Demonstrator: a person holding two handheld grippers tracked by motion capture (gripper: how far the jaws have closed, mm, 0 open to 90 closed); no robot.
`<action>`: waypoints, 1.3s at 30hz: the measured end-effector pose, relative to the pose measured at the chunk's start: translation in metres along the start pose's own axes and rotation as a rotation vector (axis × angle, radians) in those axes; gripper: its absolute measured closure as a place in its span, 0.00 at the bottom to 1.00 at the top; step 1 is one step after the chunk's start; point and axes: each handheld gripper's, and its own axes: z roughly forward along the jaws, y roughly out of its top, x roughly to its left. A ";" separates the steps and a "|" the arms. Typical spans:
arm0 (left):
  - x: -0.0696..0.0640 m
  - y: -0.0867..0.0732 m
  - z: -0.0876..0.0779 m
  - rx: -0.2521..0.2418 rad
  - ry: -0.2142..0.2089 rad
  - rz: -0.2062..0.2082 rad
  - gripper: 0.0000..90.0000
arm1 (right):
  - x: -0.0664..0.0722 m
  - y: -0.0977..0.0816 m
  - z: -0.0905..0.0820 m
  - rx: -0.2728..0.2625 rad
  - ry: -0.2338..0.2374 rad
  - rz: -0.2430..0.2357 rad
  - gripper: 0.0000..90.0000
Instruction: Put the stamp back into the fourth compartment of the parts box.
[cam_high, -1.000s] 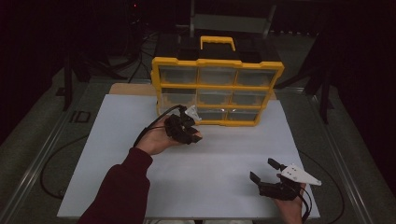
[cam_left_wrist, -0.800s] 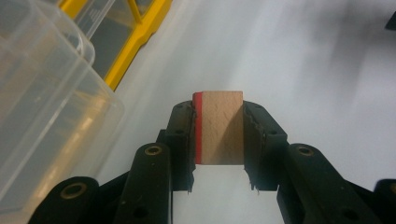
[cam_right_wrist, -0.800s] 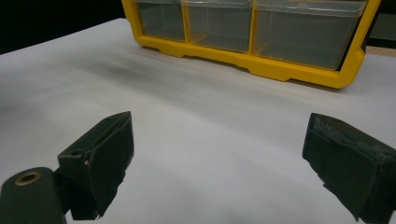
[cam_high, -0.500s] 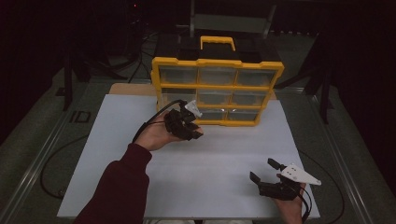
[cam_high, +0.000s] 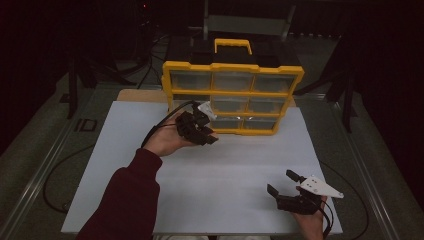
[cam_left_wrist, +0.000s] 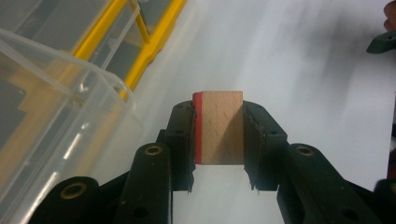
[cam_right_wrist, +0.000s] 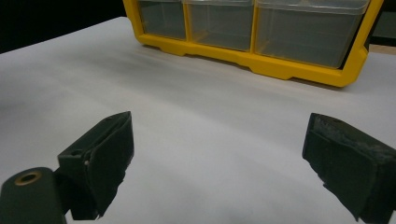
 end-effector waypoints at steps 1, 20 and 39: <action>0.000 0.001 -0.001 -0.002 0.001 -0.003 0.74 | 0.000 0.000 0.000 0.000 -0.001 -0.001 0.10; 0.013 0.020 -0.021 -0.007 0.030 0.006 0.74 | 0.000 0.000 -0.001 -0.003 0.000 0.002 0.10; 0.029 0.027 -0.034 -0.034 0.079 -0.019 0.74 | 0.000 0.000 -0.001 0.000 0.000 0.000 0.10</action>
